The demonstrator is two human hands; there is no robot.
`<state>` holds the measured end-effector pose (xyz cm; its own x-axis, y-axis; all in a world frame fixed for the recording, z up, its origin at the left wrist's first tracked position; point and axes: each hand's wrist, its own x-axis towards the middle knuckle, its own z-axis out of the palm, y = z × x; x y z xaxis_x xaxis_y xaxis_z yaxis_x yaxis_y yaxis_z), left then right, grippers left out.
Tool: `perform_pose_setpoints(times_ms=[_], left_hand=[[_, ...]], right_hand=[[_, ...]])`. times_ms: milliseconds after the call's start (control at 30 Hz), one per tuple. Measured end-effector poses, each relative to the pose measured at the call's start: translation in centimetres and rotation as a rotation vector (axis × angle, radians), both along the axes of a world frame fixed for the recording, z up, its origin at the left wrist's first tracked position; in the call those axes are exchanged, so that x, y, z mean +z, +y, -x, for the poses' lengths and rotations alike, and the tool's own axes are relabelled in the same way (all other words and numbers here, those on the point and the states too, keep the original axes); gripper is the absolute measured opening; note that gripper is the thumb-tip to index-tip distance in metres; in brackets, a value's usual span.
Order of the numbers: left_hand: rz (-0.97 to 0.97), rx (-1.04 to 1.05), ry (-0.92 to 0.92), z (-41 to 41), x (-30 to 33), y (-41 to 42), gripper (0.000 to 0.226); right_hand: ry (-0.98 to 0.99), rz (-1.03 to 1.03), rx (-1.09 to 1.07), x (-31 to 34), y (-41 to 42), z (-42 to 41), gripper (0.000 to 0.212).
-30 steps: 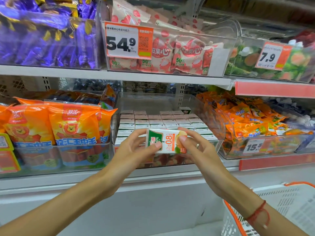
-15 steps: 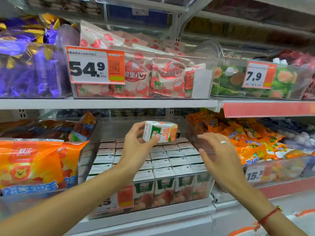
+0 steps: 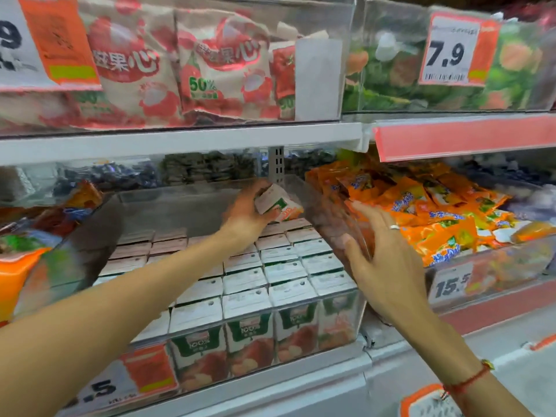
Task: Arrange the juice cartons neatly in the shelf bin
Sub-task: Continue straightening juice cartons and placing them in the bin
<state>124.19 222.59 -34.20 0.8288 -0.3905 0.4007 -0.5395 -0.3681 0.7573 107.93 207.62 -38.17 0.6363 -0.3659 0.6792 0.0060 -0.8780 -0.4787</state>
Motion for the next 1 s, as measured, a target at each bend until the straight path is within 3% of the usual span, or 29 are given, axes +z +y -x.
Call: perform_pose_setpoints(times_ms=[133,300,467,600,767,1000], left_hand=[[-0.366,-0.006,-0.205,-1.1,1.8,-0.9,0.059],[-0.622,-0.129,-0.163,-2.1,3.9,-2.5,0.058],[-0.524,-0.132,-0.086,-2.8,2.2,-2.6,0.044],[-0.588,-0.152,-0.147,-3.3,0.6,-2.2,0.034],[-0.598,-0.153,-0.115,-4.3,0.0,-1.8,0.034],[-0.559,-0.044,-0.224,-6.3,-0.1,-1.9,0.034]], right_hand=[[0.001,0.003,-0.003,-0.1,-0.2,-0.1,0.046],[0.005,0.01,-0.007,-0.1,-0.1,0.0,0.046],[0.008,-0.003,0.005,-0.2,0.0,0.2,0.047],[0.017,-0.003,0.002,-0.2,0.0,0.2,0.047],[0.009,0.0,0.007,-0.2,0.1,0.3,0.047],[0.005,0.008,-0.017,-0.4,0.0,0.2,0.046]])
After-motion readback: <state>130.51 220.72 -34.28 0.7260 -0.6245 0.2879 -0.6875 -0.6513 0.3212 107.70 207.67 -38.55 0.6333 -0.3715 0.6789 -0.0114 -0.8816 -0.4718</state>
